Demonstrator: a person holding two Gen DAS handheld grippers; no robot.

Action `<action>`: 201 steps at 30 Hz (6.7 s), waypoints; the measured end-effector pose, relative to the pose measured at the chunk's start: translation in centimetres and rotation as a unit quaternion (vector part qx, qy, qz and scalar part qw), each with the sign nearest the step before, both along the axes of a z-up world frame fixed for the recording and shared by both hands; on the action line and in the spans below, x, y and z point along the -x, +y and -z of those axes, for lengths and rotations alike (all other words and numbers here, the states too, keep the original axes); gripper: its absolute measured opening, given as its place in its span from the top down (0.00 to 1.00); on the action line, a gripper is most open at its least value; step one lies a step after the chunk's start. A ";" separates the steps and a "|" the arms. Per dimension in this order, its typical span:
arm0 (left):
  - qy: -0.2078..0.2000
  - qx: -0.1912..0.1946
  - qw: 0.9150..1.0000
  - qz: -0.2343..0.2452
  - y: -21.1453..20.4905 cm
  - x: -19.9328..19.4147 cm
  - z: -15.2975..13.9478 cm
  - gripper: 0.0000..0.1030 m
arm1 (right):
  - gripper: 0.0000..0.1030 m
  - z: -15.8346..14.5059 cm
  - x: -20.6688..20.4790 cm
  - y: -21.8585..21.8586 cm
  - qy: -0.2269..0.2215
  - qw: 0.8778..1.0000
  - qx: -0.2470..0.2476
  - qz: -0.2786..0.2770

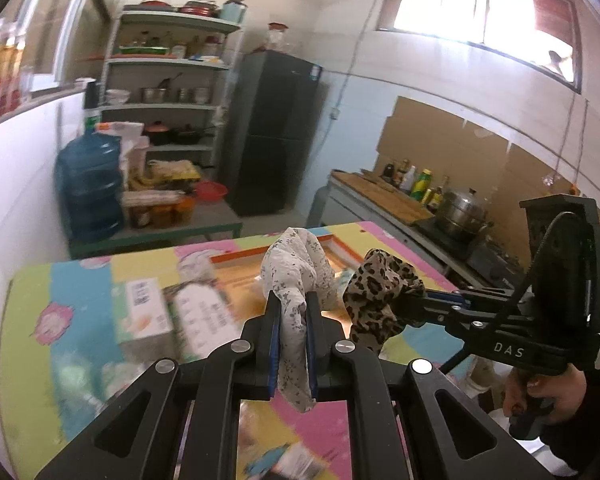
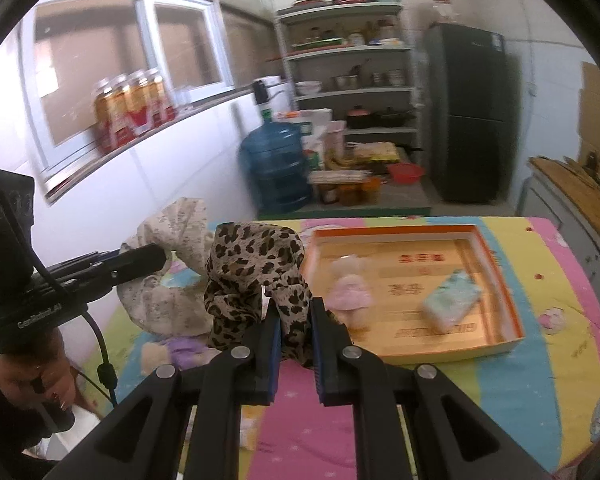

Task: Organize soft objects
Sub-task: 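Carry the white scrunchie with the left tool while the right tool carries the leopard scrunchie to the gold box, then open the left tool over the box while the right tool releases the leopard scrunchie beside it, then lift both open tools away from the gold box, then move the left tool to the purple-dress white bear while the right tool moves to the snack packet, then grasp the purple-dress white bear with the left tool while the right tool grasps the yellow-white snack packet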

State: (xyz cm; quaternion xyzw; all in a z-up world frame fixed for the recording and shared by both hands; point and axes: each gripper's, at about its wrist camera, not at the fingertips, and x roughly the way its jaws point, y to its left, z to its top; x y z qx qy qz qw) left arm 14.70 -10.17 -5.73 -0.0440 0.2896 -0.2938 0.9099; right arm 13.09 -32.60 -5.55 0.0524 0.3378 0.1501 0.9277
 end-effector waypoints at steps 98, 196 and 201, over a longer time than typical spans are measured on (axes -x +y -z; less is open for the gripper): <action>-0.010 -0.046 0.992 -0.118 -5.0 -6.6 0.1 0.38 | 0.31 0.1 -9.6 -8.9 -0.006 0.999 -0.013 0.052; 0.136 0.000 0.986 -0.097 14.4 2.1 17.2 0.59 | 0.31 10.5 0.2 13.7 0.143 0.930 0.124 -0.316; 0.140 -0.013 0.988 -0.063 13.9 1.1 17.1 0.46 | 0.31 11.8 -0.2 14.8 0.161 0.906 0.151 -0.362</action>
